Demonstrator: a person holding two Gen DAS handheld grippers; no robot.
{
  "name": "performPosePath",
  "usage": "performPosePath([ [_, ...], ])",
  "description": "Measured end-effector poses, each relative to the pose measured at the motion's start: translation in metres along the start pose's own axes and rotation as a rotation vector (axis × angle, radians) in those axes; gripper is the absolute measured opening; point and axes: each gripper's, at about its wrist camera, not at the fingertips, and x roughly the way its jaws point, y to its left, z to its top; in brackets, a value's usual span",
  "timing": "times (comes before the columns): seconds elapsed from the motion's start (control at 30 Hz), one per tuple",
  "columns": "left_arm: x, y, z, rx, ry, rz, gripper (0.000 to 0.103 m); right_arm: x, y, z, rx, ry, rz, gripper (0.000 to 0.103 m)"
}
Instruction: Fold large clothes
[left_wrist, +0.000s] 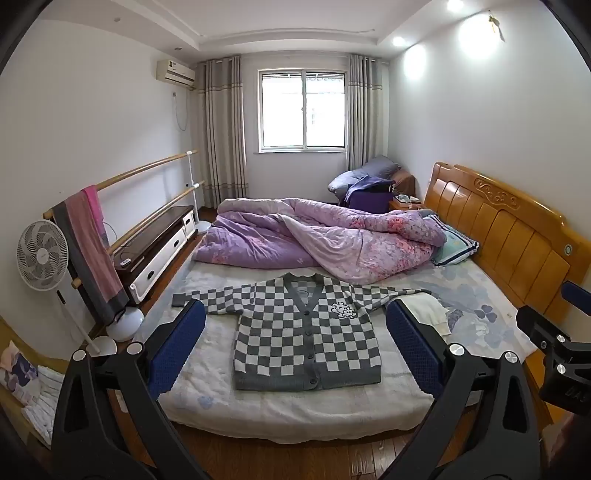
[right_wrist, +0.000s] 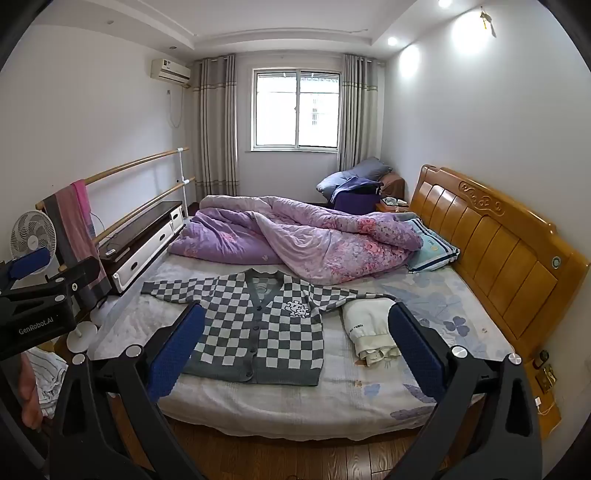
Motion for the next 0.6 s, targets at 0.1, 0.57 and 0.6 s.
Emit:
performPosePath([
  [0.1,-0.0001,0.0002,0.0,-0.001,-0.006,-0.001,0.098,0.0,-0.0008,-0.0001,0.003,-0.002,0.002,0.096],
  [0.57,-0.0006,-0.0002,-0.0001,0.004,-0.007,-0.002,0.098,0.0005,-0.0014,-0.0011,0.008,0.005,0.008,0.096],
  [0.6,-0.0005,-0.0002,-0.0001,0.003,-0.006,-0.004,0.098,0.0007,-0.0013,-0.001,0.008,0.005,0.007,0.096],
])
